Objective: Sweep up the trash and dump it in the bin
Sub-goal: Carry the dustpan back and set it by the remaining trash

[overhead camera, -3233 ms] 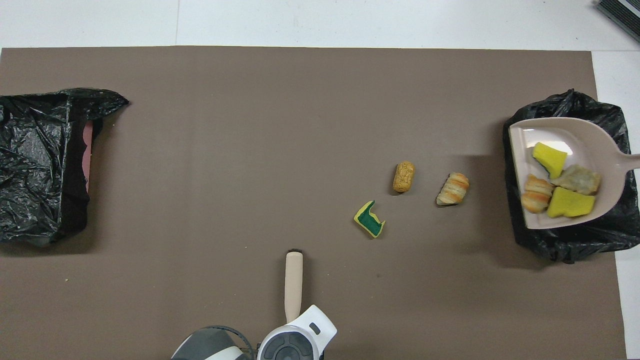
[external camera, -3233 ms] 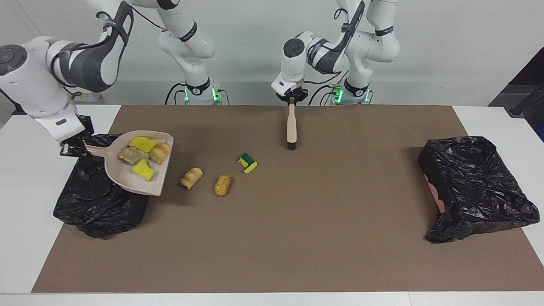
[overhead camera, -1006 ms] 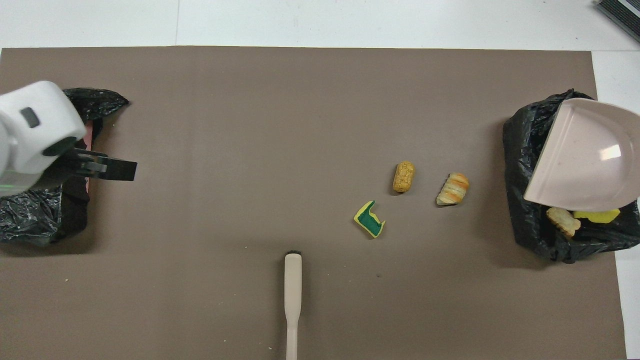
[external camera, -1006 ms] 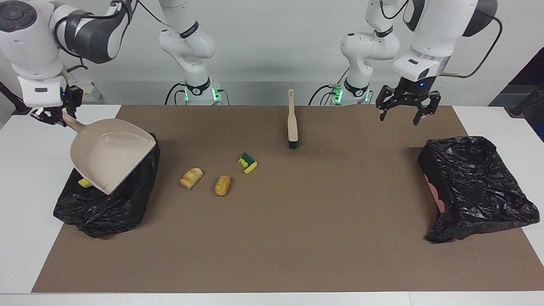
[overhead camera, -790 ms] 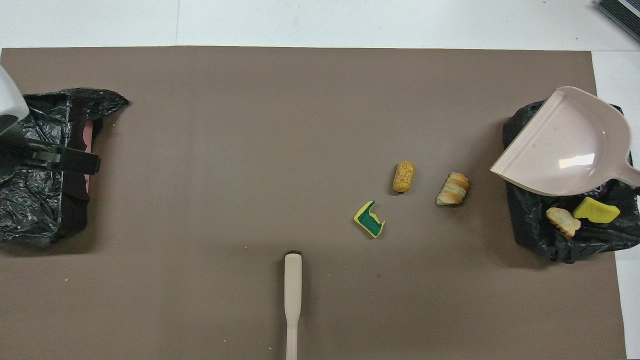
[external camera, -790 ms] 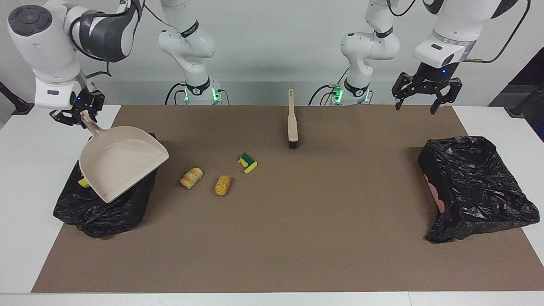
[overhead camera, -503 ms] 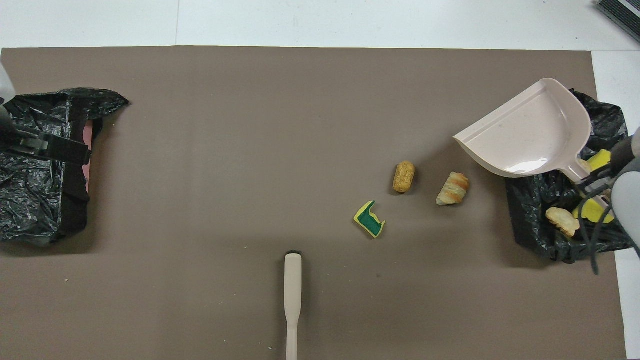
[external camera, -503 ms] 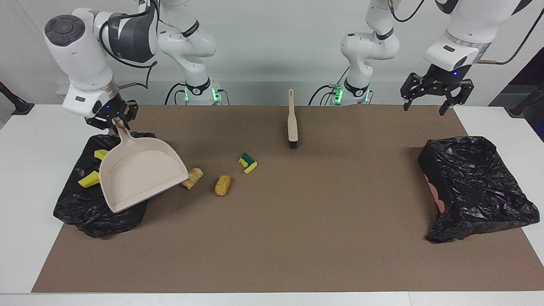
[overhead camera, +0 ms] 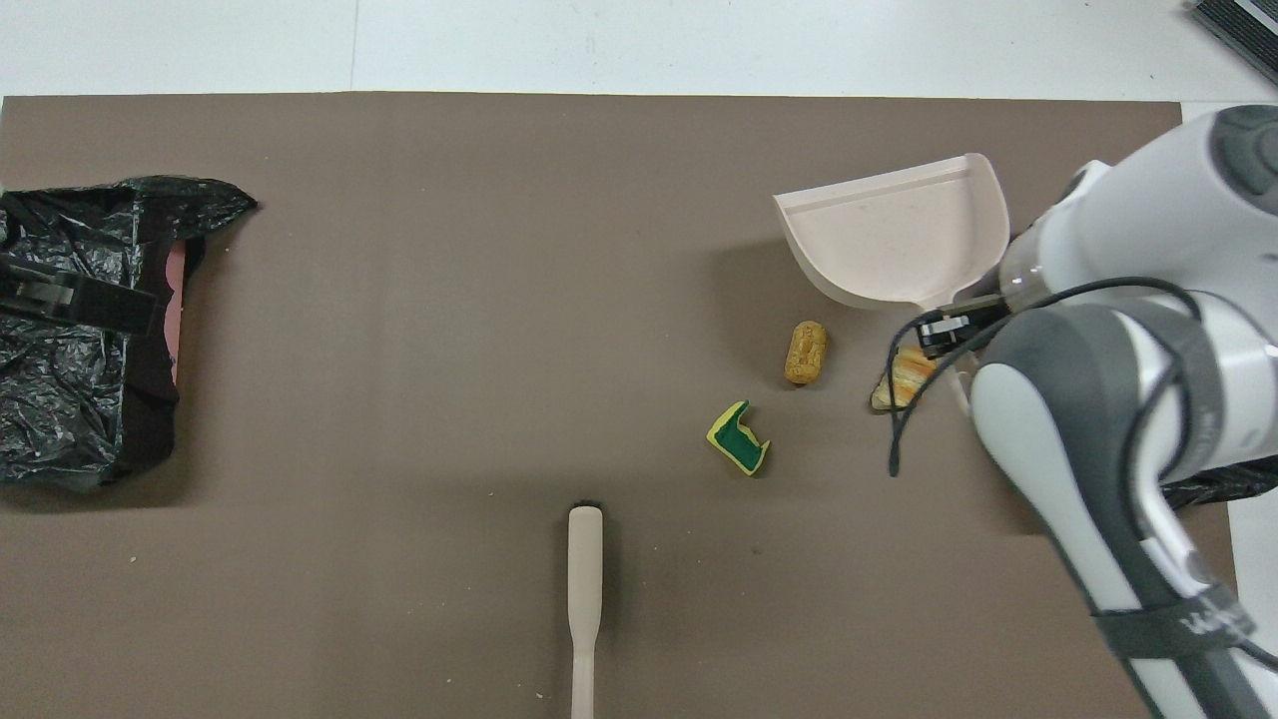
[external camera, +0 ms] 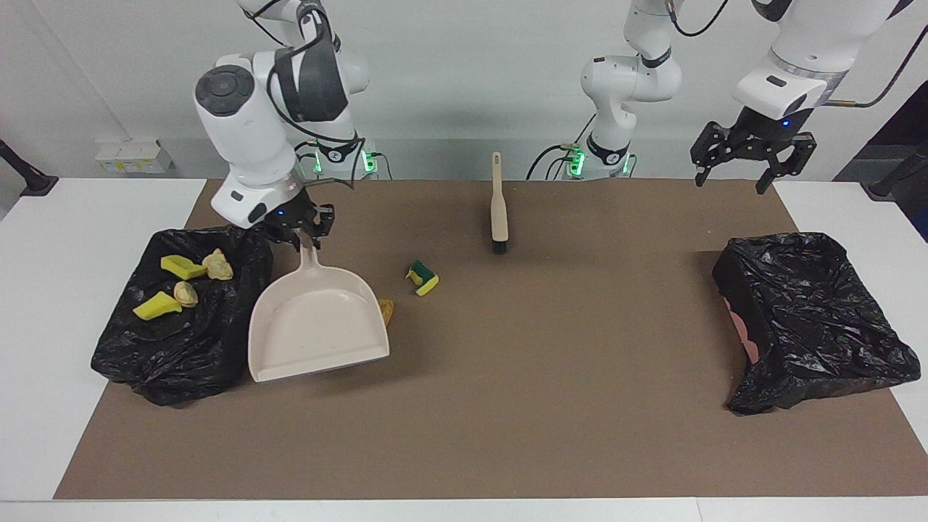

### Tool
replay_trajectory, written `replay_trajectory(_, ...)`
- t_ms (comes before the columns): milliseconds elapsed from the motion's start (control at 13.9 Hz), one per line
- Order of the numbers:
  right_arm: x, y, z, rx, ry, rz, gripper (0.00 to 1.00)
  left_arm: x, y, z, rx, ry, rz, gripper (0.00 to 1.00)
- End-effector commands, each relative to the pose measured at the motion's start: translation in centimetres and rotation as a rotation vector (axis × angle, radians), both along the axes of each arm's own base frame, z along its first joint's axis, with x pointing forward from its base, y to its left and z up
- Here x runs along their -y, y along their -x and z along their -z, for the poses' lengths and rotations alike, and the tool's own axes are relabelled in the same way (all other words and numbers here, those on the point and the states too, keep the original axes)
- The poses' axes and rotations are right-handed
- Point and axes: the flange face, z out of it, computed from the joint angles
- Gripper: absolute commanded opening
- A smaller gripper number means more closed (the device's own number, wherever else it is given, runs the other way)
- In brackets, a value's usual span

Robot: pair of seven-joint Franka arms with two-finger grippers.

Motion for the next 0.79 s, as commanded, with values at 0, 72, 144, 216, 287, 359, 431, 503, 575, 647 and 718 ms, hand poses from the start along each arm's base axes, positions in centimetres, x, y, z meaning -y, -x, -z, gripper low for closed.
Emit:
replay_trajectory(0,-5.5,-1.9,1.1,0.024,-0.045,0.111,0.0,-0.8,0.8,-0.1,-0.014,0.01,0.001,1.0)
replay_trajectory(72,-7.2,-2.1,1.1,0.029,-0.072,0.14,0.0,-0.7,0.8,-0.2,-0.012,0.01,0.003,1.0)
replay_trajectory(144,-9.2,-2.1,1.7,0.029,-0.076,0.139,0.0,-0.7,0.8,-0.2,-0.014,0.01,0.003,1.0)
replay_trajectory(216,-11.8,-1.8,2.9,0.021,-0.068,0.145,0.0,-0.7,0.8,-0.1,-0.017,0.009,0.003,1.0)
replay_trajectory(287,-13.6,-1.7,3.8,0.021,-0.062,0.176,0.0,-0.6,0.9,-0.1,-0.017,0.009,0.003,1.0)
replay_trajectory(359,-15.1,-2.1,4.5,0.028,-0.06,0.215,0.0,-0.5,0.9,-0.1,-0.017,0.009,0.001,1.0)
replay_trajectory(431,-17.0,-2.1,5.2,0.027,-0.062,0.221,0.0,-0.6,0.9,-0.1,-0.017,0.009,0.0,1.0)
replay_trajectory(503,-18.0,-2.5,5.8,0.031,-0.066,0.233,0.0,-0.7,0.8,-0.2,-0.015,0.01,0.0,1.0)
replay_trajectory(575,-19.8,-2.4,6.7,0.039,-0.064,0.243,0.0,-0.7,0.8,-0.2,-0.015,0.01,-0.003,1.0)
replay_trajectory(647,-21.9,-2.4,8.0,0.044,-0.059,0.258,0.0,-0.7,0.8,-0.1,-0.017,0.01,-0.005,1.0)
replay_trajectory(718,-23.2,-2.8,9.3,0.05,-0.063,0.286,0.0,-0.8,0.8,-0.2,-0.015,0.01,-0.008,1.0)
